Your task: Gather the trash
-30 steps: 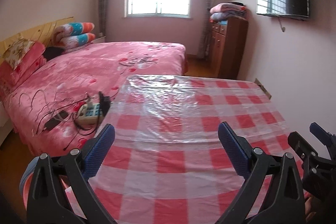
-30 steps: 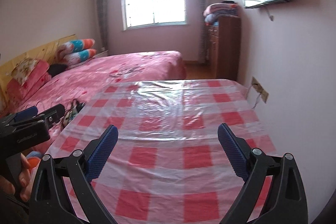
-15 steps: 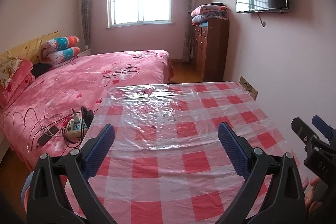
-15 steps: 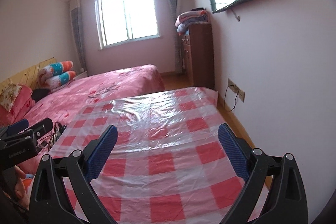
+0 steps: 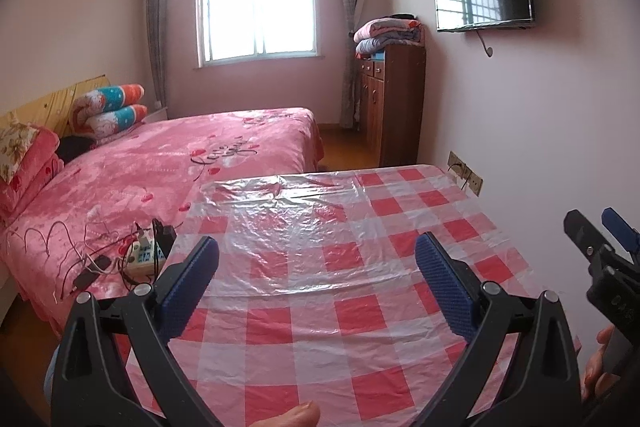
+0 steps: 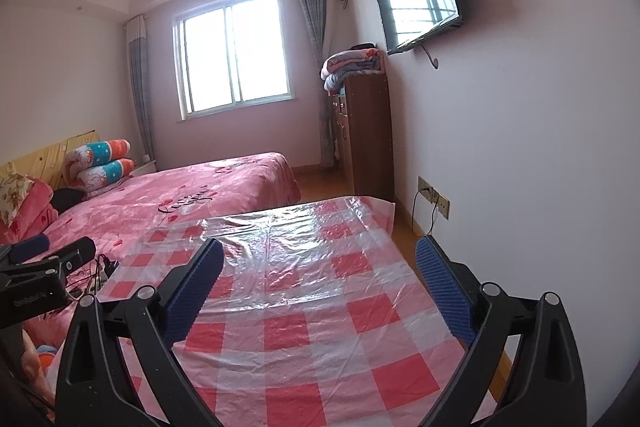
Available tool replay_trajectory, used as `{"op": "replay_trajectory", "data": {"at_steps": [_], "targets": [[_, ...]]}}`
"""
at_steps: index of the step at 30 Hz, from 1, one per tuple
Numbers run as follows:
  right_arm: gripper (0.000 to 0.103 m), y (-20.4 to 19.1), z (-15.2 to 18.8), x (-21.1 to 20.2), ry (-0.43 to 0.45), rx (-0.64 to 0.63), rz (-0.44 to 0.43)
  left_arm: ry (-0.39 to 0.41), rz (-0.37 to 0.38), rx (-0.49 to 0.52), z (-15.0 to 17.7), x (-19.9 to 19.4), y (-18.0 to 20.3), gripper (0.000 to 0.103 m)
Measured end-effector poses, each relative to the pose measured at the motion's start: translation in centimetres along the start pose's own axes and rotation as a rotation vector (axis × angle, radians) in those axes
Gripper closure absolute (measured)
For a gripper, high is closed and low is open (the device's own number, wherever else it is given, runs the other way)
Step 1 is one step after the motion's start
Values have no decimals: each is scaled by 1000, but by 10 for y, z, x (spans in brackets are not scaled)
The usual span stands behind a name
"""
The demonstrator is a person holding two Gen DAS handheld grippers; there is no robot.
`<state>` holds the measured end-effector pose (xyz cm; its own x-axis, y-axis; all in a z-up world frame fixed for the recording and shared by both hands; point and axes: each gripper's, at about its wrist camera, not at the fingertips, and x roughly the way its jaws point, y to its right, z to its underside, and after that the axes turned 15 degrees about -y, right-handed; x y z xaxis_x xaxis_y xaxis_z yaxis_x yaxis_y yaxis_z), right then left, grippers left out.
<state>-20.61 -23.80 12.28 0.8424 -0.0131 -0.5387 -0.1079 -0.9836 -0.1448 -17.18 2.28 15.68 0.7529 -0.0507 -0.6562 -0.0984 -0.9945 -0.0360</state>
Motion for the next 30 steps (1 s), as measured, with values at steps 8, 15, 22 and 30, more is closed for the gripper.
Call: {"op": "replay_trajectory", "data": {"at_steps": [8,15,22,30], "targets": [[7,-7,1,-3,-7,-26,-8,12,13,-2,4,-4,-1,4],[7,-14,5,10,-47,-44,-15,-8,15,-11,7,5,-3,4],[7,-20,12,36,-115,-57,-23,-55,36,-39,11,31,-10,4],[7,-26,21,93,-282,-76,-44,-209,-6,-70,18,94,-15,4]]}}
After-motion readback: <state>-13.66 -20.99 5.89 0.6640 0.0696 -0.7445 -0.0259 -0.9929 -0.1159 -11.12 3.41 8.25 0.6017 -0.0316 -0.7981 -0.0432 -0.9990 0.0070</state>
